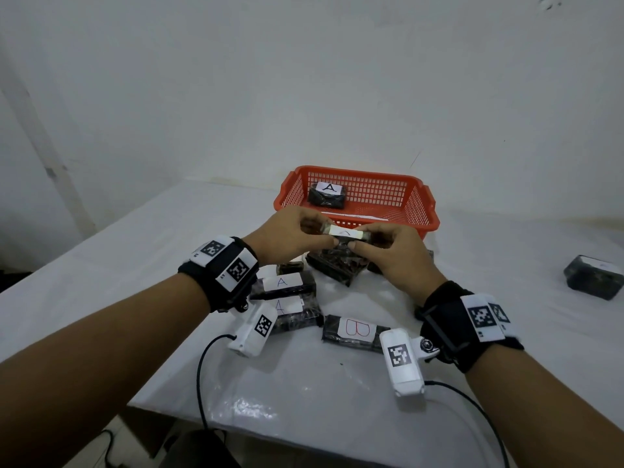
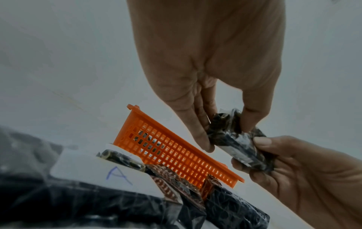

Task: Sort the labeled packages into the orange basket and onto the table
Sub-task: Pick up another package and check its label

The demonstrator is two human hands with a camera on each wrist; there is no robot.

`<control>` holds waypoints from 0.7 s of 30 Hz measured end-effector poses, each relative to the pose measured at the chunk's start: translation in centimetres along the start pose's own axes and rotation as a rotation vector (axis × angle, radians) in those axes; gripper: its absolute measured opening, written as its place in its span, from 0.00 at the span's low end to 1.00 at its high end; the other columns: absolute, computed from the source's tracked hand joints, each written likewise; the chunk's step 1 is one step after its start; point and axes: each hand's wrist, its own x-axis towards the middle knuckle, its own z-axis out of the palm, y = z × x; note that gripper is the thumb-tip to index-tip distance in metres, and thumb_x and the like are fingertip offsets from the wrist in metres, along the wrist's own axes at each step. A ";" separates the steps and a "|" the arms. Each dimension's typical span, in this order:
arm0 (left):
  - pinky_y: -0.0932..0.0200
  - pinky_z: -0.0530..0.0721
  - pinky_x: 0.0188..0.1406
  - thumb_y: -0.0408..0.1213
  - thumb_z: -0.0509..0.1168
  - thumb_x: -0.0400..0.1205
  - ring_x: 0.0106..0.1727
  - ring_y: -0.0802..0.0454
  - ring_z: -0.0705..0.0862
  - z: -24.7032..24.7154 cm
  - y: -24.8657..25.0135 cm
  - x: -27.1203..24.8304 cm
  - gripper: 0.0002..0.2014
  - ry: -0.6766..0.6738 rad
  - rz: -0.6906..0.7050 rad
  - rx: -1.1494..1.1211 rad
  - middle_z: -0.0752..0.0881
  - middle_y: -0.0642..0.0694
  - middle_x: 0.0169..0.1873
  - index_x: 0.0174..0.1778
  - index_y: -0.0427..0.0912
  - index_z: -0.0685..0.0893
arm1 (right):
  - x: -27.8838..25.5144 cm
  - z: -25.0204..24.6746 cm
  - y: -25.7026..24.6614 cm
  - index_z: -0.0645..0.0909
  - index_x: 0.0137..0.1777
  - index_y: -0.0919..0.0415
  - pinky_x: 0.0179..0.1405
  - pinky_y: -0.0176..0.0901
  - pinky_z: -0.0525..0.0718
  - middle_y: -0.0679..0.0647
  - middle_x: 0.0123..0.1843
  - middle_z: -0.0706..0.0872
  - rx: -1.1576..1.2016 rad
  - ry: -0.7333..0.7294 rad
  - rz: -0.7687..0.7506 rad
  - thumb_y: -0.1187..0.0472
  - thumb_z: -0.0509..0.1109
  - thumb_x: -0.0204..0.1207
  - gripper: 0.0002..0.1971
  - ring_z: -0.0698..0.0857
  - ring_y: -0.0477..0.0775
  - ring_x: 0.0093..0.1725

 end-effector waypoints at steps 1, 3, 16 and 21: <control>0.54 0.89 0.52 0.32 0.76 0.81 0.46 0.50 0.91 0.1 0.1 0.0 0.05 0.011 0.010 0.008 0.93 0.33 0.50 0.49 0.34 0.90 | 0.0 0.0 -0.1 0.92 0.54 0.57 0.50 0.36 0.91 0.53 0.50 0.94 0.017 -0.003 0.004 0.66 0.83 0.76 0.09 0.93 0.46 0.49; 0.52 0.90 0.53 0.33 0.77 0.81 0.44 0.52 0.91 0.2 0.2 0.2 0.03 0.024 0.023 0.019 0.94 0.37 0.47 0.46 0.38 0.91 | 0.0 -0.2 -0.2 0.91 0.51 0.55 0.48 0.35 0.91 0.54 0.50 0.94 0.067 -0.013 0.017 0.68 0.82 0.76 0.09 0.93 0.46 0.48; 0.54 0.92 0.54 0.33 0.77 0.81 0.46 0.51 0.94 1.0 0.5 0.1 0.04 0.038 0.011 -0.057 0.94 0.47 0.44 0.44 0.47 0.91 | 0.1 -1.3 0.7 0.90 0.62 0.67 0.55 0.42 0.92 0.61 0.56 0.94 0.145 -0.055 0.038 0.71 0.81 0.76 0.15 0.94 0.57 0.57; 0.55 0.92 0.58 0.33 0.79 0.79 0.52 0.50 0.94 1.2 0.4 0.5 0.11 0.016 0.002 -0.053 0.94 0.45 0.51 0.57 0.39 0.91 | 0.1 -1.7 0.8 0.91 0.62 0.65 0.59 0.44 0.92 0.59 0.57 0.94 0.104 -0.031 0.036 0.72 0.80 0.77 0.14 0.94 0.57 0.57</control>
